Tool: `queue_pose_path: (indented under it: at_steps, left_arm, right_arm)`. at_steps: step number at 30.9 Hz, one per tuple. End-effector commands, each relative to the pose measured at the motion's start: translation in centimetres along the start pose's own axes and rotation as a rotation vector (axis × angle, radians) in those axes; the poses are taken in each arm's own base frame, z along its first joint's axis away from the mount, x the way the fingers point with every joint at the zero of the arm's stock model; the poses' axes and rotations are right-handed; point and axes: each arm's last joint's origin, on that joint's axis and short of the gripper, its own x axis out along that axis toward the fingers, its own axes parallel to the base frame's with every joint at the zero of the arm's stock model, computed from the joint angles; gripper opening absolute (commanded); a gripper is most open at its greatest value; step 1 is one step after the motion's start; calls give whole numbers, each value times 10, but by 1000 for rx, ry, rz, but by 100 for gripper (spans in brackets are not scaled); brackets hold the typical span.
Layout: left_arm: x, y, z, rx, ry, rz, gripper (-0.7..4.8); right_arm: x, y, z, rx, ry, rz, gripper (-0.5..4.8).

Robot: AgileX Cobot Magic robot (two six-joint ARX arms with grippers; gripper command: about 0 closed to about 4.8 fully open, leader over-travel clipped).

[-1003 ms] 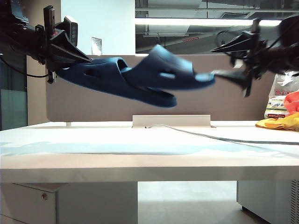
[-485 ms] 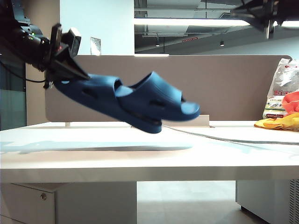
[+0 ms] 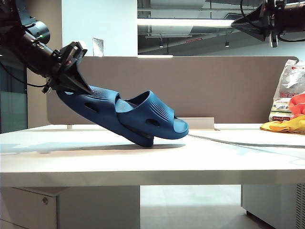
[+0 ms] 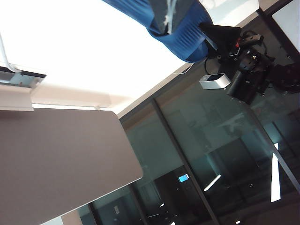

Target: Interlock the pair of blue slippers on the table with their fronts facing up.

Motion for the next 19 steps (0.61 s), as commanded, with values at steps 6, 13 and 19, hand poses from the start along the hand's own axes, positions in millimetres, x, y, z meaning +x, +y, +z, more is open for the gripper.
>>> queue_pose_path:
  at_steps: [6, 13, 19]
  left_arm:
    - [7, 0, 9, 10, -25, 117, 133]
    - [8, 3, 5, -29, 6, 160, 199]
    - [8, 4, 1, -56, 47, 199, 217]
  right_arm:
    - [0, -1, -2, 9, 36, 0, 8]
    - [0, -1, -3, 15, 51, 13, 8]
    - [0, -1, -4, 27, 65, 21, 8]
